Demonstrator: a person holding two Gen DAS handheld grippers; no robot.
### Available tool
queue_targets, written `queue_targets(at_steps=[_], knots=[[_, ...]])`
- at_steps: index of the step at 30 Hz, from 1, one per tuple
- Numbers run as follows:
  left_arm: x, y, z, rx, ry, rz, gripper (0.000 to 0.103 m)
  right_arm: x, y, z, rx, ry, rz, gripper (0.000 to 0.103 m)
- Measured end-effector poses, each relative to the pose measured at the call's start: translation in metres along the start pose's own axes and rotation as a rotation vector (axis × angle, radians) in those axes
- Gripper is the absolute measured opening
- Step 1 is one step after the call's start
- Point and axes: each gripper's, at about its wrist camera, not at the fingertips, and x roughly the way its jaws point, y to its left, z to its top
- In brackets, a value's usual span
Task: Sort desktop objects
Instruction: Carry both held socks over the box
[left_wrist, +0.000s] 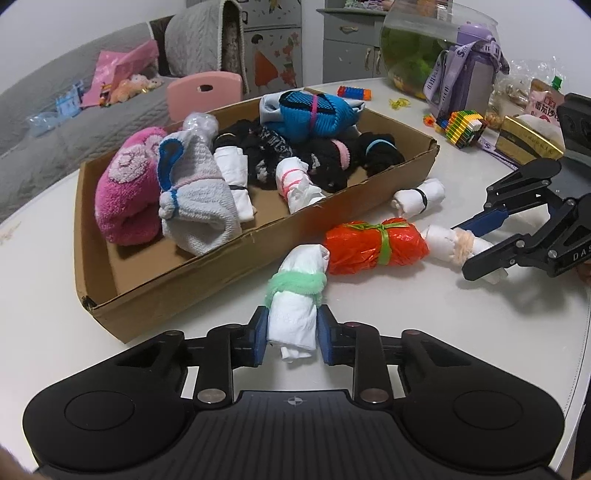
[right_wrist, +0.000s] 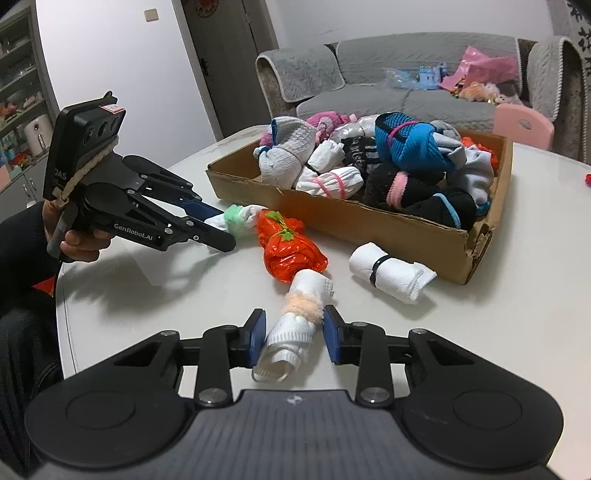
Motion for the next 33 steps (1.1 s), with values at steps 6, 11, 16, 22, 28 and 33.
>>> queue_targets(at_steps=[6,11,16,22,28,33], knots=[[-0.001,-0.004,-0.002,0.003,-0.003,0.016,0.03,0.001,-0.006,-0.001,0.052,-0.01,0.028,0.026],[-0.003,-0.007,-0.003,0.011,-0.001,0.033,0.03,0.002,-0.009,0.0,0.078,-0.015,0.045,0.024],[-0.008,-0.009,-0.006,0.023,0.012,0.047,0.029,0.0,-0.014,-0.001,0.099,-0.014,0.065,0.023],[-0.025,-0.004,-0.002,-0.001,-0.011,0.072,0.029,-0.016,-0.019,0.001,0.118,-0.035,0.076,0.023],[-0.055,0.002,0.016,-0.03,-0.07,0.083,0.029,-0.04,-0.03,0.018,0.153,-0.109,0.12,0.023],[-0.084,0.003,0.039,-0.027,-0.143,0.084,0.03,-0.052,-0.044,0.046,0.178,-0.17,0.174,0.023]])
